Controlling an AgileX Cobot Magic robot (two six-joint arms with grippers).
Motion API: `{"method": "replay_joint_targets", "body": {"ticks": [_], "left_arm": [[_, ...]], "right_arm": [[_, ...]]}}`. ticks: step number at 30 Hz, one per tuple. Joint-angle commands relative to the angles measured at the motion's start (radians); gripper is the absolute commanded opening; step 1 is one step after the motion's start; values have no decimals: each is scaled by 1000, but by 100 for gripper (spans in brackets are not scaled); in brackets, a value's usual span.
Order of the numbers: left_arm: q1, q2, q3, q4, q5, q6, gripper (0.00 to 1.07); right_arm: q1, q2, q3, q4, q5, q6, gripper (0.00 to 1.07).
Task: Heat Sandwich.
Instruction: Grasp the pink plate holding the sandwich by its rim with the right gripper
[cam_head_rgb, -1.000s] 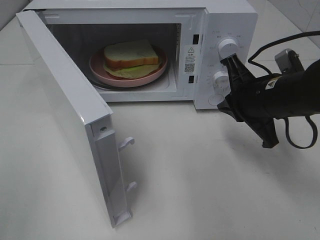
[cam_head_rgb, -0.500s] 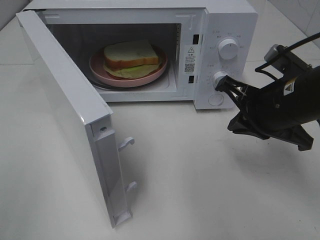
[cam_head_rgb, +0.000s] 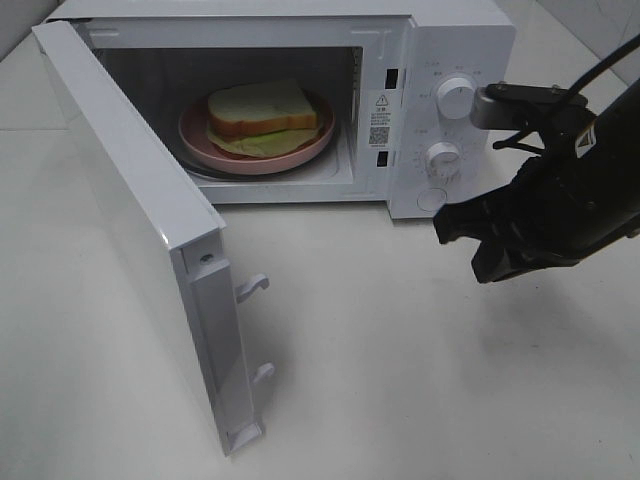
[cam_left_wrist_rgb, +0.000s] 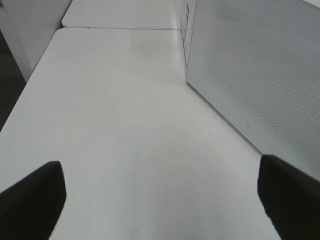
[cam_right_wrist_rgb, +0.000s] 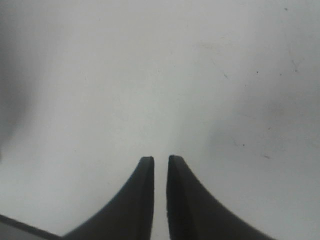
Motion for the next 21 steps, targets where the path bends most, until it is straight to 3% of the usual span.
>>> {"method": "replay_joint_targets", "body": {"ticks": [1, 13, 19, 21], "left_arm": [[-8, -26, 2, 0, -4, -7, 98], [-8, -26, 2, 0, -4, -7, 98], [-8, -26, 2, 0, -4, -7, 98], [-8, -26, 2, 0, -4, -7, 98]], "right_arm": [[-6, -7, -14, -9, 52, -194, 14], [-6, -7, -18, -9, 101, -1015, 14], [-6, -7, -18, -10, 102, -1251, 17], [-6, -7, -18, -16, 102, -1325, 23]]}}
